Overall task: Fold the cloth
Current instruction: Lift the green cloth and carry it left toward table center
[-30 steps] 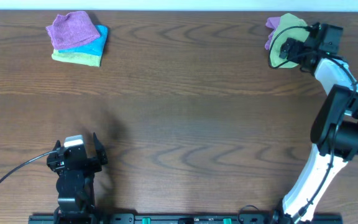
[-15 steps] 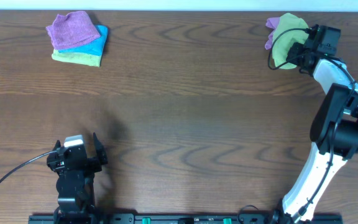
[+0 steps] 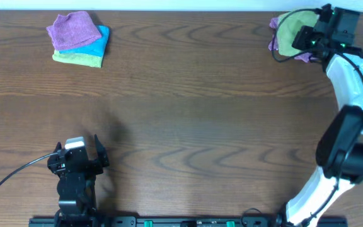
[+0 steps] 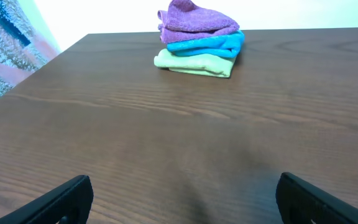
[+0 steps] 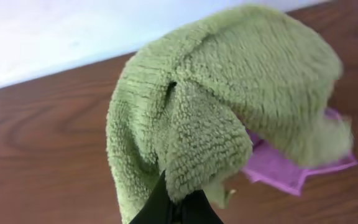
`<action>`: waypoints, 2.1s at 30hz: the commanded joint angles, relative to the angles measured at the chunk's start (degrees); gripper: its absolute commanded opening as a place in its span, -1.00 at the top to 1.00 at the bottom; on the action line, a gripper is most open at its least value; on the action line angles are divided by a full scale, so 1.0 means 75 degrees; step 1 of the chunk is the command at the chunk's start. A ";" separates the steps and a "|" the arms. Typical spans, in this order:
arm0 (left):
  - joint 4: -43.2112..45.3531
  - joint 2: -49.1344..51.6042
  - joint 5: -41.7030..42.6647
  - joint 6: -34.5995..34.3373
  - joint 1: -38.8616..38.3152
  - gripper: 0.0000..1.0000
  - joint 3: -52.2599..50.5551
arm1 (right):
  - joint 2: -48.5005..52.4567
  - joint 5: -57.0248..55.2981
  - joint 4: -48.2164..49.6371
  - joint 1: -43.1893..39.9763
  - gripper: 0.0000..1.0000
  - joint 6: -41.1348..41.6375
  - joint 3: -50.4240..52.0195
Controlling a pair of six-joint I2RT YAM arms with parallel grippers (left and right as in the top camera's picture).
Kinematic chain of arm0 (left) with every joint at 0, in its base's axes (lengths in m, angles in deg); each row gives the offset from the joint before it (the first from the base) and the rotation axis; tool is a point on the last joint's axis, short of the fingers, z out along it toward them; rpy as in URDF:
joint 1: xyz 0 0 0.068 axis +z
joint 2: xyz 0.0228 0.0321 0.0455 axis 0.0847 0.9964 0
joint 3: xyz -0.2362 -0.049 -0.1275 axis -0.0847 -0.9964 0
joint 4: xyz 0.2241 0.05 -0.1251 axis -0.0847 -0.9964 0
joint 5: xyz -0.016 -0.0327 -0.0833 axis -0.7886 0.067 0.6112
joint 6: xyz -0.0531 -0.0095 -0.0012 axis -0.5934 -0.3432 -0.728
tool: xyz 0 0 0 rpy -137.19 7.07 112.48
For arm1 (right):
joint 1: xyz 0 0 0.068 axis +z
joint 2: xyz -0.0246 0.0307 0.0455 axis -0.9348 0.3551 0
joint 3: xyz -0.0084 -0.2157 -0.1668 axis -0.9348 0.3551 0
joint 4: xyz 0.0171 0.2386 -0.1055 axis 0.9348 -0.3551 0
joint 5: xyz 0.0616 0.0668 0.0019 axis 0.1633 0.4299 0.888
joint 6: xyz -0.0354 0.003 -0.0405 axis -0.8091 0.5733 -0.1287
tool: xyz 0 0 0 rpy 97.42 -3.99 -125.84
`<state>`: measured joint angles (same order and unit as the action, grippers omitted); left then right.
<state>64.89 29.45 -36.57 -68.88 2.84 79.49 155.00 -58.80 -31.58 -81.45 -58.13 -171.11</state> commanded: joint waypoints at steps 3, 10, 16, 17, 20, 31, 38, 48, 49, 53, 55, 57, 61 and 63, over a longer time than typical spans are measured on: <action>-0.0166 -0.0044 -0.0003 0.0023 0.0023 -0.90 -0.0125 | -0.0836 0.0163 -0.0752 0.0519 0.97 -0.0128 -0.0143; -0.0166 -0.0044 -0.0003 0.0023 0.0023 -0.91 -0.0125 | -0.1655 0.0248 -0.2165 0.1303 0.98 -0.0128 -0.0143; -0.0166 -0.0044 0.0000 0.0023 0.0023 -0.91 -0.0125 | -0.2215 0.0385 -0.3669 0.2495 0.98 -0.0525 -0.0143; -0.0166 -0.0044 0.0000 0.0023 0.0023 -0.91 -0.0125 | -0.2261 0.0396 -0.3946 0.2742 0.97 -0.0635 -0.0143; -0.0166 -0.0044 -0.0003 0.0023 0.0023 -0.91 -0.0125 | -0.2285 0.0382 -0.4701 0.3424 0.98 -0.0790 -0.0140; -0.0166 -0.0044 0.0000 0.0026 0.0023 -0.91 -0.0125 | -0.1996 0.0038 -0.4500 0.4613 0.97 -0.0749 0.0428; -0.0166 -0.0044 -0.0003 0.0023 0.0023 -0.91 -0.0125 | -0.1390 0.0271 -0.3217 0.5254 0.98 -0.0332 0.0629; -0.0166 -0.0044 -0.0003 0.0023 0.0023 -0.90 -0.0125 | 0.0280 0.0490 -0.1536 0.6295 0.96 0.0017 0.0629; -0.0166 -0.0044 -0.0003 0.0023 0.0023 -0.91 -0.0125 | 0.0463 0.0877 -0.1294 0.6394 0.86 -0.0029 0.0629; -0.0166 -0.0044 -0.0003 0.0023 0.0023 -0.90 -0.0125 | 0.0577 0.1766 -0.0536 0.6589 -0.44 -0.0178 0.0580; -0.0166 -0.0044 -0.0003 0.0023 0.0023 -0.91 -0.0125 | 0.0513 0.1818 -0.0481 0.6566 -0.66 -0.0178 0.0495; -0.0166 -0.0044 -0.0003 0.0023 0.0023 -0.91 -0.0125 | 0.0449 0.1816 -0.0501 0.6508 -0.77 -0.0181 0.0396; -0.0166 -0.0044 -0.0003 0.0023 0.0023 -0.91 -0.0125 | 0.0323 0.1778 -0.0498 0.6271 -0.81 -0.0178 0.0181; -0.0166 -0.0044 -0.0003 0.0023 0.0023 -0.91 -0.0125 | 0.0271 0.1673 -0.0501 0.6146 -0.82 -0.0175 0.0035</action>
<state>64.89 29.45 -36.57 -68.90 2.84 79.49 159.92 -46.52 -35.49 -33.93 -59.25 -168.34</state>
